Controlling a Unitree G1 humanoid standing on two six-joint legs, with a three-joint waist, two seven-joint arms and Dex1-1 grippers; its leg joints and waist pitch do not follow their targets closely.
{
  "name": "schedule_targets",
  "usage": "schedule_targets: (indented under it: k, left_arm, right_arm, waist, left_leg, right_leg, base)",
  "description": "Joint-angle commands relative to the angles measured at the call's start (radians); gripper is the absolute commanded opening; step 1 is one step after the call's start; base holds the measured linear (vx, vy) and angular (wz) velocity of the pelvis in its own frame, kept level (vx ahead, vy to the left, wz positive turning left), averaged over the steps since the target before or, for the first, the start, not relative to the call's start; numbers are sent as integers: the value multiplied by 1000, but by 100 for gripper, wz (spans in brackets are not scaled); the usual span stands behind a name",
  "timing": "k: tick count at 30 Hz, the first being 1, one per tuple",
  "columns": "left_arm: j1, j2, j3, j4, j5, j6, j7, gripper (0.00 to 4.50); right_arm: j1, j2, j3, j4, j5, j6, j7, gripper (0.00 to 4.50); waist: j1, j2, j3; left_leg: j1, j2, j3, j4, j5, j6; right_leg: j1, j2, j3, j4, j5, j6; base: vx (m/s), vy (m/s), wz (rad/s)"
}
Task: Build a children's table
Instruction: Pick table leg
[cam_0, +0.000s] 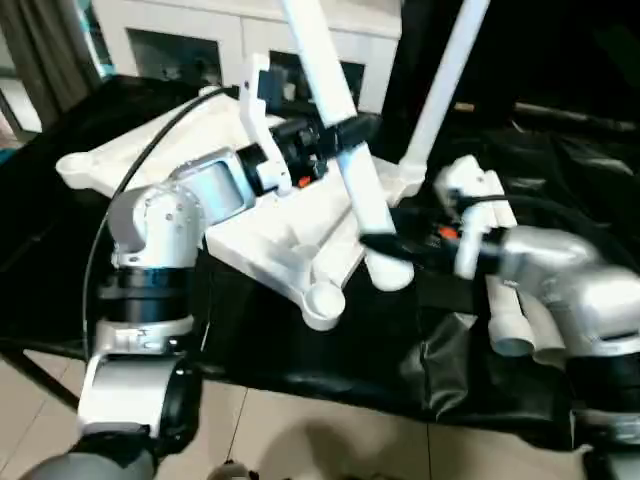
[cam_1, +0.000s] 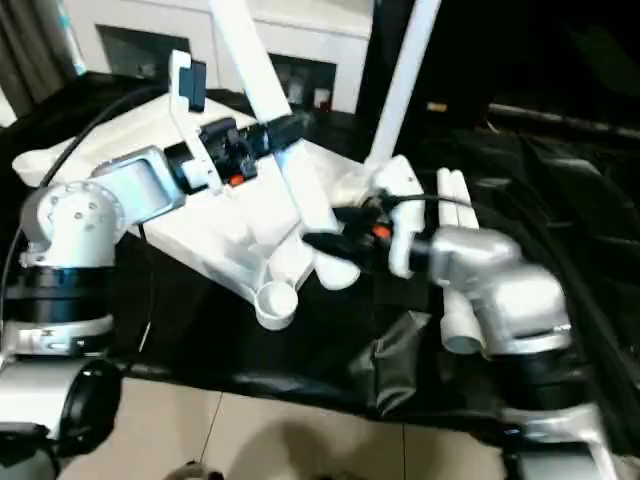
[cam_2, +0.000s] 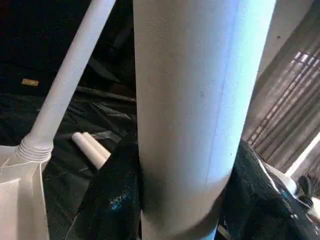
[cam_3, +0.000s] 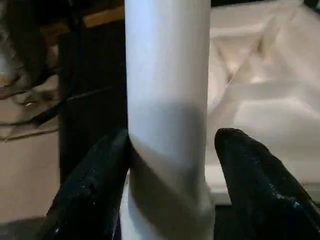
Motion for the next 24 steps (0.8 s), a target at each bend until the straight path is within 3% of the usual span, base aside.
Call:
schedule_targets:
  k: [1, 3, 10, 18, 19, 24]
  left_arm:
    - [-23, 5, -18, -16, -18, 10, -22, 180]
    - [-19, 8, -26, -25, -20, 14, -33, 180]
    - [-16, 13, -33, -36, -31, 26, -58, 180]
    - [-16, -1, -24, -40, -48, 30, -57, 180]
    - [-14, -5, -23, -35, -38, 26, -41, 215]
    - [-11, -38, 4, -8, -7, 7, 51, 256]
  right_arm:
    - [-13, -16, 1, 4, 10, 23, 22, 288]
    - [-16, -21, 13, 7, 11, 34, 29, 288]
    - [-16, -24, 49, 9, 14, 56, 25, 214]
    - [-8, 4, 61, 3, 2, 51, -2, 194]
    - [-8, 9, 61, 0, 4, 51, -11, 192]
    - [-7, 29, 49, -6, 8, 47, -48, 191]
  waist:
    - [4, -4, -81]
    - [4, -11, -82]
    - [5, -9, -81]
    - [5, -8, -81]
    - [4, -9, -81]
    - [4, -7, -82]
  left_leg:
    - [12, 55, -25, -58, -80, 36]
    - [10, 54, -24, -58, -77, 33]
    - [10, 54, -25, -58, -77, 26]
    - [10, 53, -25, -58, -77, 22]
    - [9, 53, -25, -58, -77, 22]
    - [10, 53, -25, -57, -82, 17]
  right_leg:
    - [61, -81, 62, -71, -215, -155]
    - [62, -82, 62, -70, -216, -154]
    - [60, -81, 61, -72, -236, -145]
    - [61, -81, 61, -71, -227, -149]
    - [61, -81, 61, -72, -228, -147]
    - [61, -81, 61, -73, -223, -152]
  base:
    - [0, 0, 0]
    - [0, 0, 0]
    - [0, 0, 0]
    - [0, 0, 0]
    - [0, 0, 0]
    - [0, 0, 0]
